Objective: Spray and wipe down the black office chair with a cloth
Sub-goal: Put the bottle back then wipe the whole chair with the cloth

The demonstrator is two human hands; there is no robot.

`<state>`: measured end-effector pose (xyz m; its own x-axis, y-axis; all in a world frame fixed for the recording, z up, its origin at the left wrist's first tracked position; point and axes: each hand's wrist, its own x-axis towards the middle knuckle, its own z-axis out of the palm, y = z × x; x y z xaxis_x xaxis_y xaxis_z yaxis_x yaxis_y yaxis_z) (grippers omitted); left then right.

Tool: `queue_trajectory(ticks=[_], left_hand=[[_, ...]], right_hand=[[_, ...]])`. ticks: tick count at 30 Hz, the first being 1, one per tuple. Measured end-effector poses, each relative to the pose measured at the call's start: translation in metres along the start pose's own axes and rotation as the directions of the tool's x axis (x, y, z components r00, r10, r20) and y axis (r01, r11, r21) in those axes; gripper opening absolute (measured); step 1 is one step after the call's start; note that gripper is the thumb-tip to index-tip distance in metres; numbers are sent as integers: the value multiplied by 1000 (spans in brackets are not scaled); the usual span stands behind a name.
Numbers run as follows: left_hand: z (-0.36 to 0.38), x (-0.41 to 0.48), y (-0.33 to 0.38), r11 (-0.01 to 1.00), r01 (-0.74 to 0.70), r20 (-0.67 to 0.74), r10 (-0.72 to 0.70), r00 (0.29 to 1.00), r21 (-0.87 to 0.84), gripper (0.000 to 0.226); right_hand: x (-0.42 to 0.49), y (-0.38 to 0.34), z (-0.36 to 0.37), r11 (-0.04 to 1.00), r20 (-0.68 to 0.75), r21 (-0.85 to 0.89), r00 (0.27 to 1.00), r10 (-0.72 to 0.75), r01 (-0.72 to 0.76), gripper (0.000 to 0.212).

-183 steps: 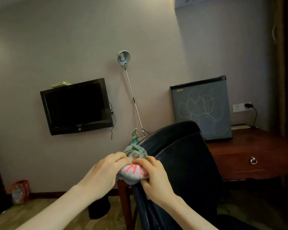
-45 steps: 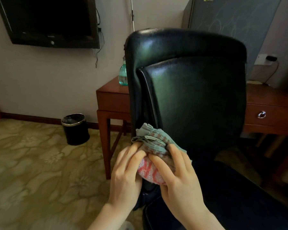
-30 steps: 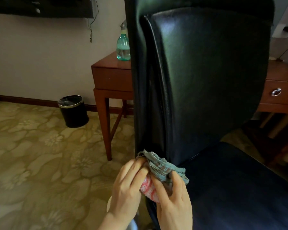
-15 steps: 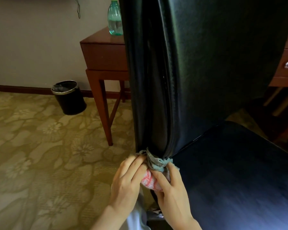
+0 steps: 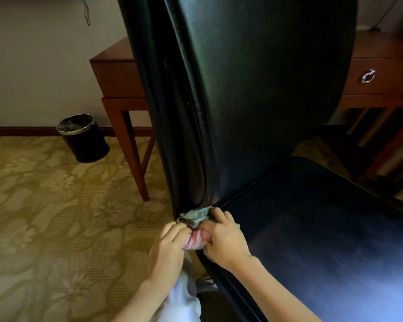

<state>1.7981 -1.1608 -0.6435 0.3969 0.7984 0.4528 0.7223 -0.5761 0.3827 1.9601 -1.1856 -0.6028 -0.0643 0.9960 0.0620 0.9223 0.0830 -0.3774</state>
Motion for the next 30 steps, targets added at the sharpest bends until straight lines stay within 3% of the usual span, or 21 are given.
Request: queue_trajectory(ticks=[3,7,10,14,17,21,24,30], left_hand=[[-8,-9,9,999,46,141,-43,989,-14,65],[-19,-29,31,995,67,277,-44,960,-71,54],[-35,-40,56,998,2,344,20,939,-66,54],[-56,-42,66,995,-100,298,97,950,-2,62],[-71,-26,60,986,-164,210,151,966,43,52],[-79,5,48,973,-204,128,189,974,112,46],[-57,15,34,964,-238,128,223,966,116,35],[6,31,43,963,-257,94,249,964,83,28]], right_hand=[[-16,-4,-12,995,107,-103,994,10,2,41],[-54,-4,-24,988,228,-157,973,36,0,45],[-82,-1,-30,991,250,-135,966,57,-24,46],[-100,-3,-35,997,136,-28,988,72,-69,47],[-92,-10,-33,999,-83,50,996,17,-13,44],[-58,-17,-29,998,-298,54,954,-20,37,41],[-36,-4,-22,999,-330,34,944,-9,21,41],[-4,52,-14,999,-264,-28,964,18,-27,63]])
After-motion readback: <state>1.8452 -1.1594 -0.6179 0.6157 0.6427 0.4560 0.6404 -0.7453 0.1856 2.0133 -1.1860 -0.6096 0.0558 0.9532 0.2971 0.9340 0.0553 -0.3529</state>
